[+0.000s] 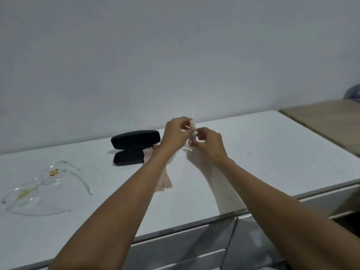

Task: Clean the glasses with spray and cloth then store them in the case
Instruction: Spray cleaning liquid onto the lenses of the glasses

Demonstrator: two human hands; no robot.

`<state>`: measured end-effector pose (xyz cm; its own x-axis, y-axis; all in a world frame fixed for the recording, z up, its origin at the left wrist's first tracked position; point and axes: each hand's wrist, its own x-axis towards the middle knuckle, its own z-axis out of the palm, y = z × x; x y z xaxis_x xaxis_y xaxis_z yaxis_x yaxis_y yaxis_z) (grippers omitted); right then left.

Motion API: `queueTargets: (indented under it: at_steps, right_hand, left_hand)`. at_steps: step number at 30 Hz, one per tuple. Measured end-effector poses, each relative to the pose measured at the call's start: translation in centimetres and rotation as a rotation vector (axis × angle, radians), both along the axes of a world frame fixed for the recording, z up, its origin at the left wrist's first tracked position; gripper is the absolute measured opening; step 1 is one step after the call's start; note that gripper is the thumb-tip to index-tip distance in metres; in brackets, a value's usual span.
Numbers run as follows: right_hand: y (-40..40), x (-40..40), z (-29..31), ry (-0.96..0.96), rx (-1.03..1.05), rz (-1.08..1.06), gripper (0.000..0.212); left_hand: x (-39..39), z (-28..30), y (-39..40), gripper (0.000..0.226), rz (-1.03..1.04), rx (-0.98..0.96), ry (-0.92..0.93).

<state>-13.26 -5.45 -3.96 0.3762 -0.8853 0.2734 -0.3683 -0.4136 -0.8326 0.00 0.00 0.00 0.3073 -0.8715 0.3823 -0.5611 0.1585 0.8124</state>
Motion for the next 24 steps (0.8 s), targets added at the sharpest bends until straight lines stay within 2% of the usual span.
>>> queueTargets:
  at_steps: [4, 6, 14, 20, 24]
  right_hand:
    - [0.2, 0.6, -0.3, -0.061, 0.041, -0.035, 0.019]
    - [0.2, 0.7, -0.6, -0.077, 0.039, -0.05, 0.012]
    - [-0.2, 0.4, -0.5, -0.017, 0.013, -0.043, 0.016]
    - [-0.1, 0.4, -0.6, 0.029, -0.023, -0.073, 0.015]
    - [-0.1, 0.4, -0.4, 0.048, -0.022, -0.079, 0.018]
  left_hand:
    - [-0.6, -0.6, -0.4, 0.012, 0.059, -0.041, 0.04]
    - [-1.1, -0.8, -0.6, 0.015, 0.071, -0.059, 0.064]
    - [-1.3, 1.0, -0.7, 0.012, 0.222, -0.177, 0.319]
    - [-0.3, -0.5, 0.5, 0.021, 0.313, -0.081, 0.267]
    - [-0.3, -1.9, 1.0, 0.016, 0.31, 0.076, 0.204]
